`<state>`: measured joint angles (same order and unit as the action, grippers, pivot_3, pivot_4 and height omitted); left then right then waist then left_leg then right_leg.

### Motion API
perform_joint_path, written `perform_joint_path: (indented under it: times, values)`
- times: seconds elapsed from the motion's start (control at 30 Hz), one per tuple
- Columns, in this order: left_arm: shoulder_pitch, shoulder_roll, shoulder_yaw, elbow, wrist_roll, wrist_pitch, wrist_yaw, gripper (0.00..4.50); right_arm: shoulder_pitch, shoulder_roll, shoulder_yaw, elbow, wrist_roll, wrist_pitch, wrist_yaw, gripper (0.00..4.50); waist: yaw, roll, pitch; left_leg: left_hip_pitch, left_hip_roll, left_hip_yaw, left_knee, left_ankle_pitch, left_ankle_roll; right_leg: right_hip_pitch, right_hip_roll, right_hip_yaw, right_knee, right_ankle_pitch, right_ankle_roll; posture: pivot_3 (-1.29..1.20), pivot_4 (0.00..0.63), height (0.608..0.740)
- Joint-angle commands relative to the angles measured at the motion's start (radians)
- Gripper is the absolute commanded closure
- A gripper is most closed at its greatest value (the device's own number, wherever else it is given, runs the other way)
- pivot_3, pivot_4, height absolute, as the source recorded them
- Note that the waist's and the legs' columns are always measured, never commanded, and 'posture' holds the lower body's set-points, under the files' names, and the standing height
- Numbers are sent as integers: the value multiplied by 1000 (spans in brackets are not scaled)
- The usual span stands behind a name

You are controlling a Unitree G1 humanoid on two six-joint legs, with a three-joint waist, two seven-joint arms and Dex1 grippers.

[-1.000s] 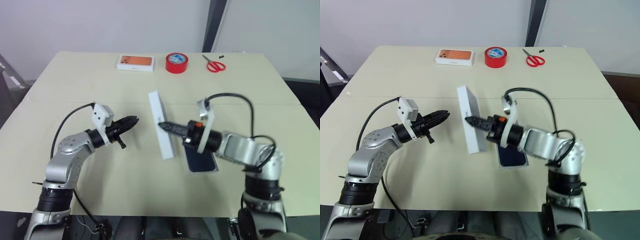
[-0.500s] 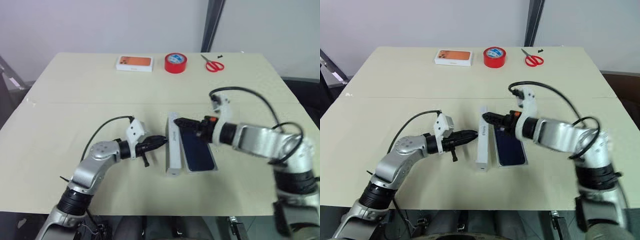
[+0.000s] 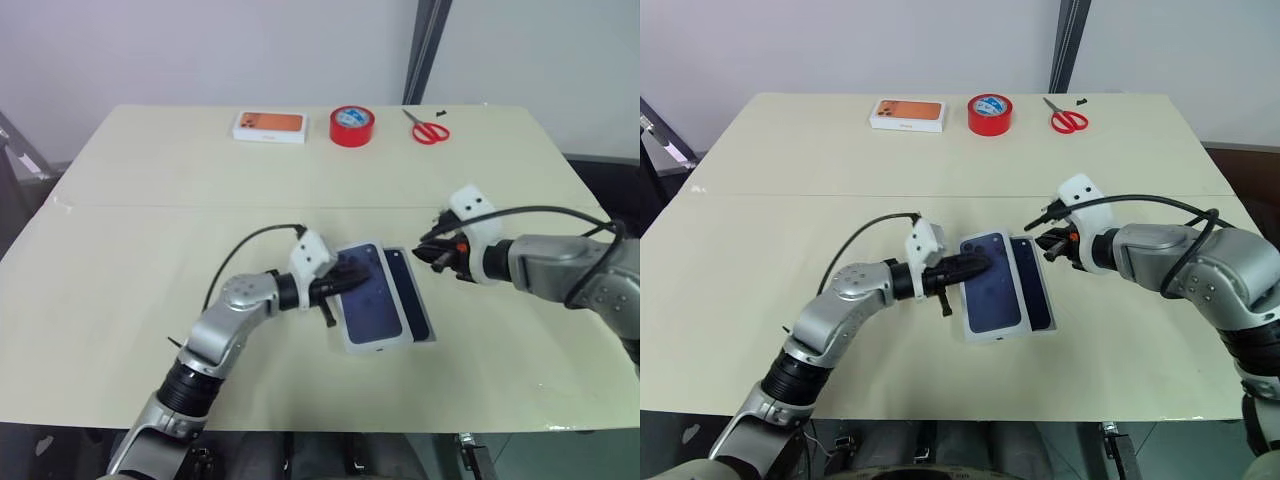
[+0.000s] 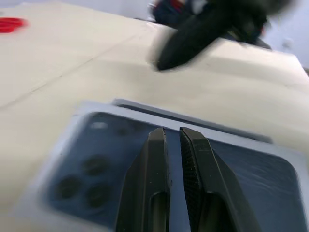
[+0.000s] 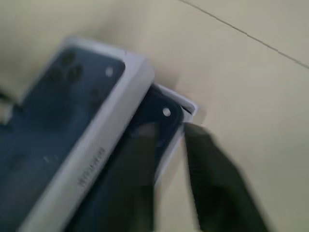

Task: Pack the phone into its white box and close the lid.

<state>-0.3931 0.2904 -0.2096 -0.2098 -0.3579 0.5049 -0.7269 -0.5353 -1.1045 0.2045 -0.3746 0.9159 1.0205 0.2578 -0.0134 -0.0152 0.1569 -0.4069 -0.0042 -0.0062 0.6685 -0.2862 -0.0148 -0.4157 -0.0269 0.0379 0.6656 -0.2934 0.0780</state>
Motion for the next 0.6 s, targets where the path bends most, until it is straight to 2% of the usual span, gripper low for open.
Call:
perform_joint_path:
  times: [0.03,0.17,0.23,0.4,0.6]
  values:
    - [16,74,77,-74,-38,89,10,4032,26,-54,34,-46,-189,-115,133,4440,0,0,0,0,0,0,0,0,0,0,0,0,0,0,0,0,150,733]
    - [66,235,41,-120,-25,193,-48,4032,77,-72,60,-70,-328,-203,256,4440,-1,0,0,1,0,0,0,0,0,0,0,0,0,0,0,0,150,733]
    - [69,272,3,-123,-10,212,-64,4032,96,-61,70,-83,-378,-225,296,4440,2,0,0,1,0,0,0,0,0,0,0,0,0,0,0,0,150,733]
    - [5,232,-118,-58,62,236,-37,4032,111,-25,117,-106,-503,-249,360,4440,9,0,0,0,-1,0,0,0,0,1,-2,0,-1,0,0,0,150,733]
    - [-39,147,-167,-20,78,246,-22,4032,121,15,101,-136,-554,-229,419,4440,1,0,0,0,-1,0,0,0,0,0,-1,0,0,0,0,0,150,733]
